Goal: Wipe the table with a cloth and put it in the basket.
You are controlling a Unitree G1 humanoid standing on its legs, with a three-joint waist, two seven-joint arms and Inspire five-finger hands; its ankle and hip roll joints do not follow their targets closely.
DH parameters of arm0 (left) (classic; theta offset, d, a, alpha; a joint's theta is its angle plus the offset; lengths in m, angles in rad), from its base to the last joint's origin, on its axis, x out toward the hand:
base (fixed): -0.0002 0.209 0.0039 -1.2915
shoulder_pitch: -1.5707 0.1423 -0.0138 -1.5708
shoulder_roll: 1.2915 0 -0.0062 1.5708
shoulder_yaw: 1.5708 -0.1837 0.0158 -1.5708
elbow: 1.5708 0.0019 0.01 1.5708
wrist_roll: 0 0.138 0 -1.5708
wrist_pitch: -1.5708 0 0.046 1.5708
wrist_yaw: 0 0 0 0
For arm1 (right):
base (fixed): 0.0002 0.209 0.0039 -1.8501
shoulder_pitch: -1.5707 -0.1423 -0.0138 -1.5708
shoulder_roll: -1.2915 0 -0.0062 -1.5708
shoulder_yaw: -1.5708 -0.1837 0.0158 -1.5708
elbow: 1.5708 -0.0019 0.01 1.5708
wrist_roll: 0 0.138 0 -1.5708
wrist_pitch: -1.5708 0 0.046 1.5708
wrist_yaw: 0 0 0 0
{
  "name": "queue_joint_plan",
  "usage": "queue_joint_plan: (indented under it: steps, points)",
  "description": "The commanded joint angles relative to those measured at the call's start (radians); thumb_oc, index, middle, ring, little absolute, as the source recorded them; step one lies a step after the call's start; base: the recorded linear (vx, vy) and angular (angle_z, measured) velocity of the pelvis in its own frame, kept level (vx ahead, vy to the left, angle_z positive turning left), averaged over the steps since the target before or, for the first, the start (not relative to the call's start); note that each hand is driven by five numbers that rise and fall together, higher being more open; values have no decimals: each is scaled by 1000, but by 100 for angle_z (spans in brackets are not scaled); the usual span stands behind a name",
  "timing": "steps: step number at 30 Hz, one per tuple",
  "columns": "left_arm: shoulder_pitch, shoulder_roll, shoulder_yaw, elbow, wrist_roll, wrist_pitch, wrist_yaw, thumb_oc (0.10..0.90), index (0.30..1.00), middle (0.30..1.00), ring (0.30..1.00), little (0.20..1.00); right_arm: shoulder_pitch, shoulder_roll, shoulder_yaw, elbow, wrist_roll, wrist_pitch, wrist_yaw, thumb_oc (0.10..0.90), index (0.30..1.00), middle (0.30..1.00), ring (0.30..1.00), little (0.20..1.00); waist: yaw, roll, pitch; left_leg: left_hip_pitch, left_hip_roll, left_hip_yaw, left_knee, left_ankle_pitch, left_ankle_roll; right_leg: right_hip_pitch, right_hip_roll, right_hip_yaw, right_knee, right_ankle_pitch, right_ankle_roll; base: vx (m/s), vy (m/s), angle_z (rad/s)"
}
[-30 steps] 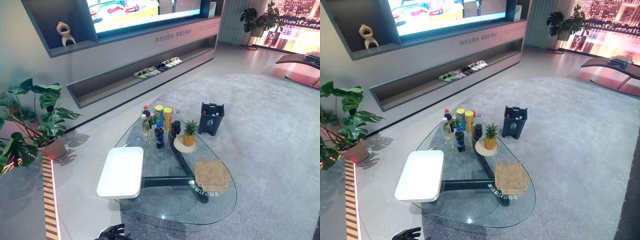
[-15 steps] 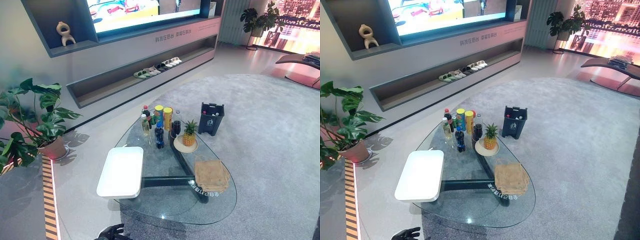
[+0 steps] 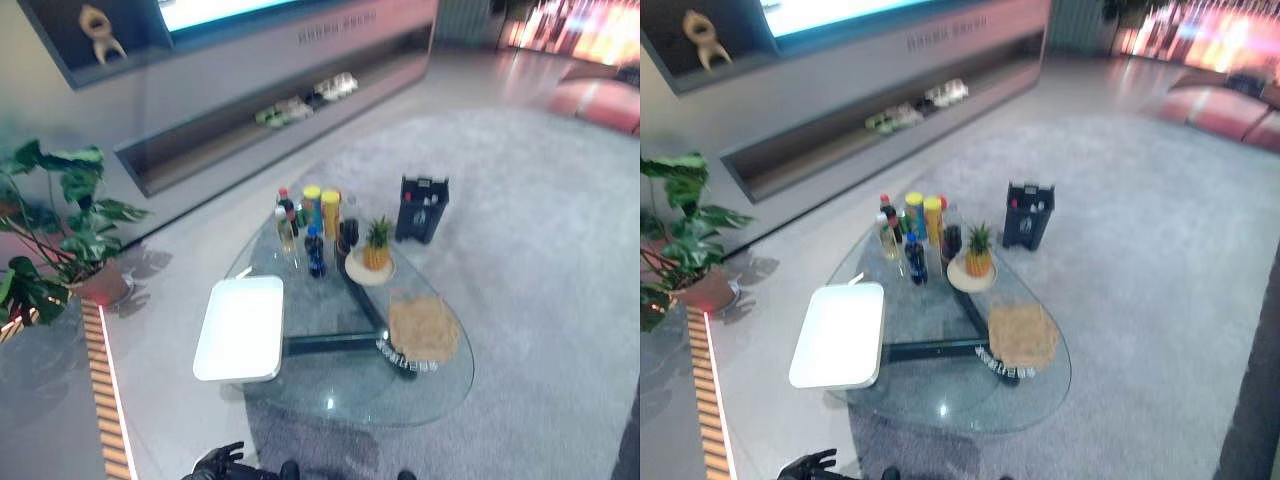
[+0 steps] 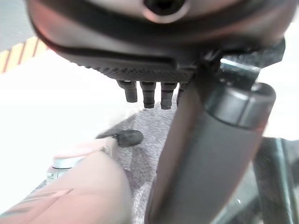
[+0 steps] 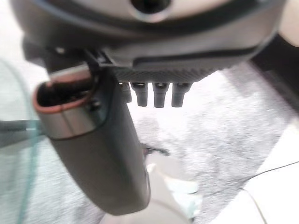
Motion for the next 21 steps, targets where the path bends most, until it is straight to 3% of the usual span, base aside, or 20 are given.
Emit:
queue_joint_plan:
  steps: [1, 8, 16, 21]
  points:
    - [-137, 77, 31, 10, -84, -34, 21, 800, 900, 900, 900, 900, -120, -45, 25, 2, 79, -3, -43, 800, 900, 900, 900, 900, -11, -24, 140, -26, -92, 9, -5, -54, 52, -90, 29, 2, 17, 25, -15, -242, -16, -3]
    - [-236, 91, -10, 7, -139, -18, 20, 800, 900, 900, 900, 900, -201, -68, 40, -40, 141, 4, -48, 800, 900, 900, 900, 900, -6, -24, 250, -162, -107, -17, 35, -14, 54, -252, 50, 12, 162, -18, -40, -177, -22, -2]
    - [-278, 86, -17, -40, -171, -15, 46, 800, 900, 900, 900, 900, -253, -73, 47, -65, 189, -7, -79, 800, 900, 900, 900, 900, -6, -37, 322, -400, -131, -16, 345, -91, 59, -461, 49, -6, 407, -86, -60, -148, -6, 5]
    - [-297, 94, -8, -45, -201, -21, 49, 800, 900, 900, 900, 900, -274, -75, 44, -70, 198, -11, -94, 800, 900, 900, 900, 900, -7, -38, 328, -477, -128, -18, 434, -121, 65, -540, 61, -1, 501, -119, -71, -48, -22, 5]
